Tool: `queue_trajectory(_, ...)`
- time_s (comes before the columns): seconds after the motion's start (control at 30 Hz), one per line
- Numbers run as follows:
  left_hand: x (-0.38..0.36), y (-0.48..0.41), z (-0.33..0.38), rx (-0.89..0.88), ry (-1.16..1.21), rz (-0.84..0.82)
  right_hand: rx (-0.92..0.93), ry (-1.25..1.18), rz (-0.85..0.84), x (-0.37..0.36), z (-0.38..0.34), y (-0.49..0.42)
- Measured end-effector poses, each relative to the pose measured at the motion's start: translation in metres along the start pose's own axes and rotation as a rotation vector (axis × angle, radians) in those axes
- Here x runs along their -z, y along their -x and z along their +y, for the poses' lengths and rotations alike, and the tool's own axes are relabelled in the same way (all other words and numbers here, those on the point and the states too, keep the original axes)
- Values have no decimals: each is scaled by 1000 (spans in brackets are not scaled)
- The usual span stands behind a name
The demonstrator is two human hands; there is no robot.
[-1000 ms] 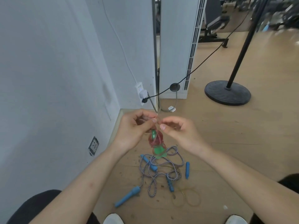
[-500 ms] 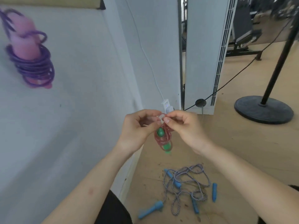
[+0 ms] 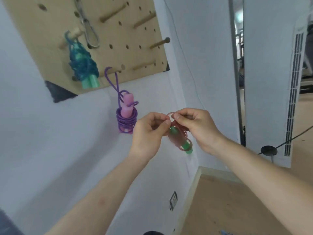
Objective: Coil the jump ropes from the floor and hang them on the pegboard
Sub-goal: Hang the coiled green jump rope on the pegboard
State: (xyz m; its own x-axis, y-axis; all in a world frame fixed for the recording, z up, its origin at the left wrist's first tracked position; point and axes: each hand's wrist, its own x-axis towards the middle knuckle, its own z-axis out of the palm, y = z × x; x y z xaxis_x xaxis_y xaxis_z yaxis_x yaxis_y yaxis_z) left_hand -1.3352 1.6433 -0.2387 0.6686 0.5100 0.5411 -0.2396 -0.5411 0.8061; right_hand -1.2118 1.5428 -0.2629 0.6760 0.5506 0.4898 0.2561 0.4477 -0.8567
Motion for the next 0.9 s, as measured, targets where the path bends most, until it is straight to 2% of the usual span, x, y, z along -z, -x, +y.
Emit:
queue_trajectory(0.4,45,-59,97,-149,-141,295,70,-114,-83,-51,-98,-75)
queue_trajectory(0.67,65,-100,157,-226,-155,375,140,-171,-97,-73,-162,-110)
queue_trajectory(0.9,84,-139,195,-288,-266,409,183,-171,-15,-96,-197,-146)
